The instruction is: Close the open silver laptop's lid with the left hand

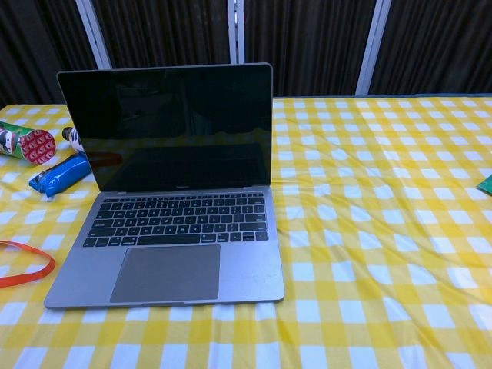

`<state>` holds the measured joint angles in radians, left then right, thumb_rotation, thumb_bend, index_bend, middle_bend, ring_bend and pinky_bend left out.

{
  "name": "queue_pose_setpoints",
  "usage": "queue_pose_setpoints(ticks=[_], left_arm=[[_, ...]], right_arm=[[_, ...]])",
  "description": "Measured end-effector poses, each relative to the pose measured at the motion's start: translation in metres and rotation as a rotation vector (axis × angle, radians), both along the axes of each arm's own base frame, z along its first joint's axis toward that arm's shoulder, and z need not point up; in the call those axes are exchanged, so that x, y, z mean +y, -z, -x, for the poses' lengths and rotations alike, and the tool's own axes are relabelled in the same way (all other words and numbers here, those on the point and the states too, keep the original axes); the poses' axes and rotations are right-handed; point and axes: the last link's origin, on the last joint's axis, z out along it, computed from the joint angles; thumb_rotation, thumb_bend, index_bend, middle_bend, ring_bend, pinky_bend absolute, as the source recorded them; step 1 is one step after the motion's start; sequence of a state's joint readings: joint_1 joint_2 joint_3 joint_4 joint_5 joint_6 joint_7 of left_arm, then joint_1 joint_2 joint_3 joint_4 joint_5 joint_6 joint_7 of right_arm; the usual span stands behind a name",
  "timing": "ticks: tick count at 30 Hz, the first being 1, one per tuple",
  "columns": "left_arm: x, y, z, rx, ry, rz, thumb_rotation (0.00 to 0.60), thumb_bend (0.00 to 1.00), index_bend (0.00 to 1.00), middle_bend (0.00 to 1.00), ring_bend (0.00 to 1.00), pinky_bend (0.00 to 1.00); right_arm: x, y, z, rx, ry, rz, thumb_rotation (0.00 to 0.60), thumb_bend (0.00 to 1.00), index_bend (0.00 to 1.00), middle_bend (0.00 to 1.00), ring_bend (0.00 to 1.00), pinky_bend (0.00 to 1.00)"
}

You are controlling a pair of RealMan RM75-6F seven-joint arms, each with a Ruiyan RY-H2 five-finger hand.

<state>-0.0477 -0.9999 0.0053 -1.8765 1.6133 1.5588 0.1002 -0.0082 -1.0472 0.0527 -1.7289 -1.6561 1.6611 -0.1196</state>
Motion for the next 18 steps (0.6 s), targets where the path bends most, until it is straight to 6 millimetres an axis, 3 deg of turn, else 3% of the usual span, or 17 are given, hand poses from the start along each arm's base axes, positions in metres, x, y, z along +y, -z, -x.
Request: queue_pose_setpoints(ticks=[7,8,10,12,14,15,18], left_arm=[[0.0,0.001,0.0,-0.001,0.011,0.0,0.6,0.0,0.0,0.0,0.0,0.0],[0.0,0.001,0.0,-0.002,0.011,0.003,0.6,0.07,0.0,0.0,0.0,0.0],[0.001,0.003,0.0,-0.005,0.011,0.012,0.6,0.3,0.0,0.0,0.0,0.0],[0.003,0.004,-0.001,-0.014,0.012,0.027,0.6,0.7,0.0,0.0,0.0,0.0],[0.009,0.007,-0.003,-0.032,0.024,0.056,0.6,0.9,0.0,0.0,0.0,0.0],[0.013,0.008,-0.005,-0.043,0.033,0.072,0.6,0.97,0.0,0.0,0.0,0.0],[0.033,0.011,-0.015,-0.076,0.079,0.131,0.6,1.0,0.0,0.0,0.0,0.0]], right_arm=[[0.0,0.0,0.0,-0.016,0.011,-0.011,0.6,0.0,0.0,0.0,0.0,0.0],[0.0,-0.001,0.0,-0.018,0.012,-0.011,0.6,0.0,0.0,0.0,0.0,0.0],[0.0,-0.001,0.001,-0.021,0.014,-0.013,0.6,0.0,0.0,0.0,0.0,0.0],[0.0,0.0,0.0,-0.027,0.015,-0.016,0.6,0.0,0.0,0.0,0.0,0.0],[0.0,0.0,0.0,-0.028,0.015,-0.021,0.6,0.0,0.0,0.0,0.0,0.0],[-0.001,0.001,0.0,-0.026,0.017,-0.026,0.6,0.0,0.0,0.0,0.0,0.0],[-0.002,0.003,0.002,-0.025,0.027,-0.036,0.6,0.0,0.0,0.0,0.0,0.0]])
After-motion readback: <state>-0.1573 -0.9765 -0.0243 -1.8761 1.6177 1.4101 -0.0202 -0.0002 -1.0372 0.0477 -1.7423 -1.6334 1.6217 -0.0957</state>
